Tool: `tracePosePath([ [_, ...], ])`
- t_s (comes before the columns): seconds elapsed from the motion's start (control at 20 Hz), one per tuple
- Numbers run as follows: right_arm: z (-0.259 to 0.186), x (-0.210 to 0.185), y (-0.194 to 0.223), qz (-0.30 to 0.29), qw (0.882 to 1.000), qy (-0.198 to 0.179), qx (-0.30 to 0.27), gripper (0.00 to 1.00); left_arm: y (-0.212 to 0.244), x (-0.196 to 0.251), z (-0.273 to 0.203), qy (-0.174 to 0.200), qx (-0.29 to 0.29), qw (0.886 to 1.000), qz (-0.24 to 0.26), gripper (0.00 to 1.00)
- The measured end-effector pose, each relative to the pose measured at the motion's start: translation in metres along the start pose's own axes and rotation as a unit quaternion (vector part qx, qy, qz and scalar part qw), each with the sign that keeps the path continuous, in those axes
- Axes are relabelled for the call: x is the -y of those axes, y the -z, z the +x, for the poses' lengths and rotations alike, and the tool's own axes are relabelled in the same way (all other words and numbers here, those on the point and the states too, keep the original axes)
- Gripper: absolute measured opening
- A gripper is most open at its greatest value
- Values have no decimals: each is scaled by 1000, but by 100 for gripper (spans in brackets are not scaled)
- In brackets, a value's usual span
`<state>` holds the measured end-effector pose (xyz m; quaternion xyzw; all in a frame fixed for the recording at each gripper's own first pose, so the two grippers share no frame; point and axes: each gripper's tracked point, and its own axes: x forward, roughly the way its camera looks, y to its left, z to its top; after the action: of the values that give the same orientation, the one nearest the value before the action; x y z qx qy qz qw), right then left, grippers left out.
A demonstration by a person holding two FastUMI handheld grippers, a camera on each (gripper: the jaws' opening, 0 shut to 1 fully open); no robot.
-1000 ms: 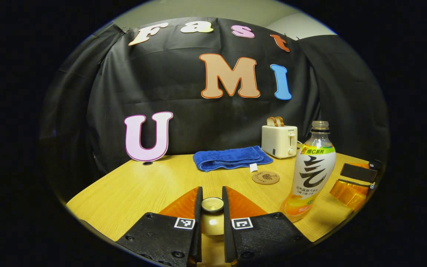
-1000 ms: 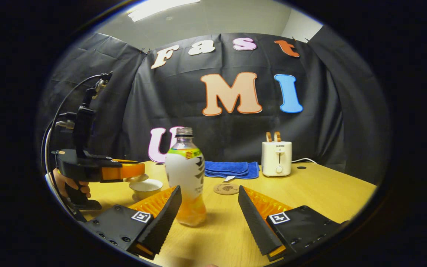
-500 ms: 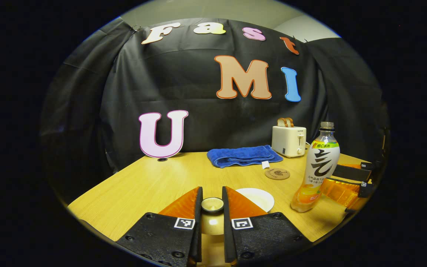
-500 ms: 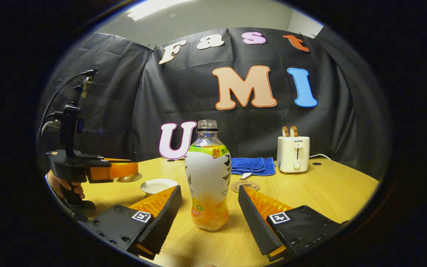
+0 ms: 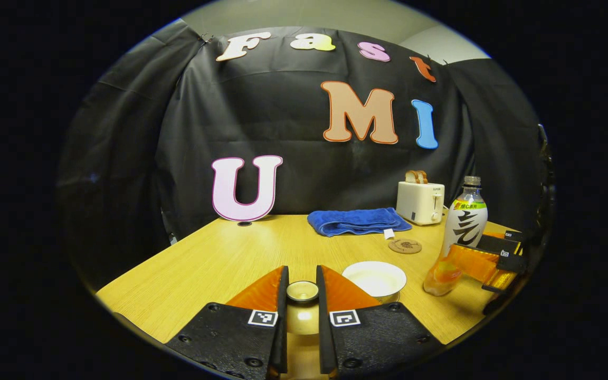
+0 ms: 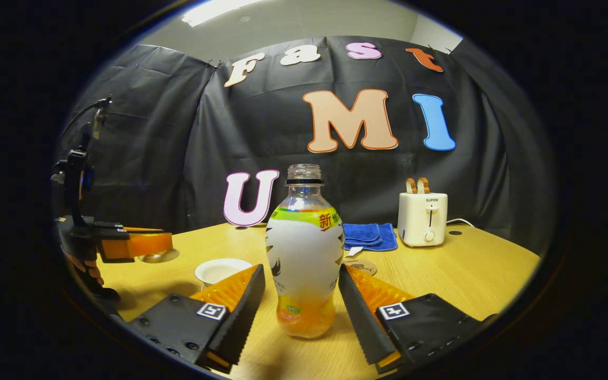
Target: Open the teacup lid with one hand, grasp the water bottle and pour water into the teacup with the other hand; after pouring, place the water bottle on the coaster and then close the teacup lid.
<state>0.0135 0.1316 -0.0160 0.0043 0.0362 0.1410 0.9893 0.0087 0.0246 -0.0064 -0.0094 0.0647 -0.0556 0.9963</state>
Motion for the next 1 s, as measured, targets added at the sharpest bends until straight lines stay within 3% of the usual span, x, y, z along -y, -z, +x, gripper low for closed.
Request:
tracePosePath([
  [0.2, 4, 0, 0, 1, 1000, 3, -3, 74, 3, -2, -5, 1, 0, 1000, -8, 21],
  [0.6, 17, 15, -17, 23, 1000, 16, -2, 73, 0, -6, -11, 0, 6, 1000, -9, 21],
  [1.0, 52, 38, -66, -10, 999, 29, 42, 73, 6, -4, -14, 0, -3, 1000, -17, 21],
])
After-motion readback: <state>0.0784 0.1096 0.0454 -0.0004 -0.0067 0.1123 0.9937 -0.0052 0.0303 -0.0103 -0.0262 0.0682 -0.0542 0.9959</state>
